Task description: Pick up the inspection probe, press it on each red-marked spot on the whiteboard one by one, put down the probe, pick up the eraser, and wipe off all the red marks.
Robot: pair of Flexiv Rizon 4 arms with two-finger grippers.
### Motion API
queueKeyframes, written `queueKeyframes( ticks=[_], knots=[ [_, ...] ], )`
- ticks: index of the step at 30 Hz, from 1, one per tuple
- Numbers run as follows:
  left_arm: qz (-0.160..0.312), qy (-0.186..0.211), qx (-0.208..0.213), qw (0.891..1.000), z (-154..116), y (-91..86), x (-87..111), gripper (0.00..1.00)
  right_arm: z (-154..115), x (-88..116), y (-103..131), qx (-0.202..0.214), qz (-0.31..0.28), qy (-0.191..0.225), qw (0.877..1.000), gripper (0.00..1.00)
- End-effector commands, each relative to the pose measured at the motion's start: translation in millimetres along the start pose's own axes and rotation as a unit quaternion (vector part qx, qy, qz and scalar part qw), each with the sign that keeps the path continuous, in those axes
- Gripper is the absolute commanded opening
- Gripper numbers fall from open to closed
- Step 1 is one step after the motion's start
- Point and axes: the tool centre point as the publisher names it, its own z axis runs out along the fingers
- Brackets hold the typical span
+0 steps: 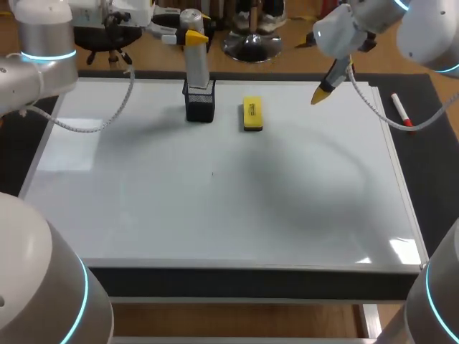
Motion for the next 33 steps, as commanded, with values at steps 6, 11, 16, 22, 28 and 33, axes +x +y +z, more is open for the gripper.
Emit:
queueKeyframes(
  ticks=[6,11,16,22,28,33],
  knots=[
    [0.006,-0.046,0.004,0.999,2,7.0,2.4,0.0,0,0,0,0.002,-0.001,0.001,1.0,1.0],
    [0.013,-0.043,0.013,0.999,2,8.7,2.0,0.0,0,0,0,0.002,-0.001,0.001,1.0,1.0],
    [0.013,-0.037,0.02,0.999,3,12.2,2.4,0.0,0,0,0,0.002,-0.001,0.001,1.0,1.0],
    [0.015,-0.03,0.027,0.999,4,15.9,1.4,0.0,0,0,0,0.002,-0.001,0.001,1.0,1.0],
    [0.022,-0.016,0.028,0.999,3,18.5,0.4,0.0,0,0,0,0.002,-0.001,0.001,1.0,1.0],
    [0.021,-0.009,0.026,0.999,3,22.1,0.6,0.0,0,0,0,0.002,-0.001,0.001,1.0,1.0]
  ],
)
